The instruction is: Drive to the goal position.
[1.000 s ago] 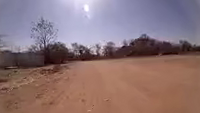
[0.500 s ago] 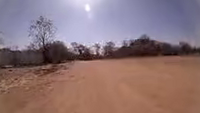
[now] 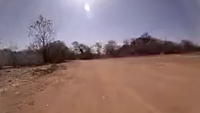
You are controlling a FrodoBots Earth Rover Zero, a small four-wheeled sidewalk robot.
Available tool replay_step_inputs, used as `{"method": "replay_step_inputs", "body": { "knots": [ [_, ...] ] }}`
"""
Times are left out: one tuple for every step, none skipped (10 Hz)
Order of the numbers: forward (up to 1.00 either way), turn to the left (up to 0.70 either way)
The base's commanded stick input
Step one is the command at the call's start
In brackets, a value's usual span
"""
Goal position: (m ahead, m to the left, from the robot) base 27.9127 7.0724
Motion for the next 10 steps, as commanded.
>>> {"method": "replay_step_inputs", "body": {
  "knots": [
    [0.85,0.00],
    [0.85,0.00],
    [0.85,0.00],
    [0.85,0.00],
    [0.85,0.00],
    [0.85,0.00],
    [0.85,0.00],
    [0.85,0.00],
    [0.85,0.00],
    [0.85,0.00]
  ]
}}
